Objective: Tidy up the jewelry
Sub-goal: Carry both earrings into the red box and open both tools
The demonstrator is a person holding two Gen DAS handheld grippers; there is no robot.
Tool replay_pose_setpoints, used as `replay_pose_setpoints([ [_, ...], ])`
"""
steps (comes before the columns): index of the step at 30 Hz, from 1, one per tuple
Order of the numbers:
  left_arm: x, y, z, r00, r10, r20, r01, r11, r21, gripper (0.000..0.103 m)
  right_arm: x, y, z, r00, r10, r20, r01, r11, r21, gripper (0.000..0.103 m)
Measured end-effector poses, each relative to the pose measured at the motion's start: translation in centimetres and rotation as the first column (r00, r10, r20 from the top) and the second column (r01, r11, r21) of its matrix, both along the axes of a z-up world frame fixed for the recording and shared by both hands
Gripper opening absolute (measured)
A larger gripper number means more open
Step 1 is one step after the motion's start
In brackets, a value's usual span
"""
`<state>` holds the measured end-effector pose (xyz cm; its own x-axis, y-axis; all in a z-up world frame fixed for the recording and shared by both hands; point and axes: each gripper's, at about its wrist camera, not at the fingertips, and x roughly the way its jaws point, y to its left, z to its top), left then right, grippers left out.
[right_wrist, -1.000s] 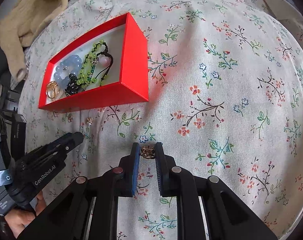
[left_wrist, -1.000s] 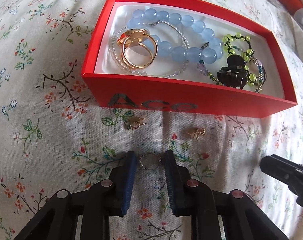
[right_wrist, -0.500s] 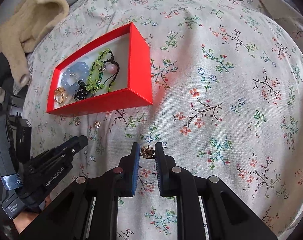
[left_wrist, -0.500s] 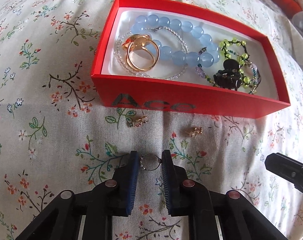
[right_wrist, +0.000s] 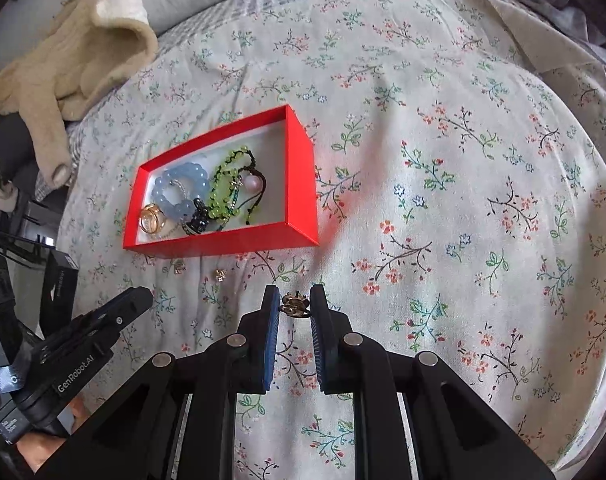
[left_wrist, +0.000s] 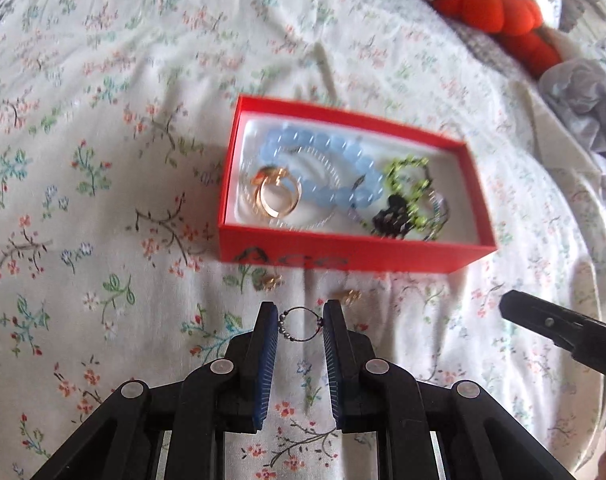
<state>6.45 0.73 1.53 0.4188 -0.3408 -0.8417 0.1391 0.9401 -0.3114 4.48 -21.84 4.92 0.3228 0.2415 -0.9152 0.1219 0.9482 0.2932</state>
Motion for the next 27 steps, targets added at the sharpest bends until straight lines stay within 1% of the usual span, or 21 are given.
replay_pose_setpoints([
  [4,0.1,-0.1,1.2,0.997,-0.009,0.073,0.01,1.0,-0.02,0.018,0.3,-0.1,1.0,0.999,-0.009,0.04,0.009,1.0,-0.003,0.016],
  [10,1.4,-1.4,1.3,0.987,-0.045,0.157,0.051,0.998,-0.037,0.018,0.9,0.3,1.5,0.997,-0.019,0.076,0.018,1.0,0.009,0.016],
  [13,2.1,-2.4,1.2,0.982,-0.058,0.181,0.063,0.998,-0.018,0.018,1.3,0.6,1.7,0.995,-0.014,0.096,0.014,1.0,0.003,0.016],
  [18,3.1,-2.9,0.8,0.979,-0.057,0.197,0.056,0.998,0.013,0.019,2.0,0.4,1.8,0.993,-0.008,0.118,0.008,1.0,-0.003,0.016],
  [20,3.3,-2.9,0.8,0.979,-0.051,0.195,0.046,0.999,0.028,0.022,2.4,0.4,1.7,0.993,-0.006,0.121,0.007,1.0,-0.008,0.016],
  [22,3.2,-2.9,1.0,0.979,-0.049,0.197,0.043,0.999,0.033,0.038,2.7,0.3,1.6,0.992,-0.004,0.123,0.005,1.0,-0.009,0.016],
  [24,2.8,-2.6,1.5,0.976,-0.042,0.213,0.035,0.999,0.038,0.043,3.0,0.4,1.5,0.992,-0.002,0.124,0.004,1.0,-0.009,0.016],
  [27,2.3,-2.1,2.1,0.978,-0.03,0.205,0.021,0.999,0.042,0.047,3.5,0.7,1.7,0.991,0.008,0.133,-0.007,1.0,-0.007,0.016],
])
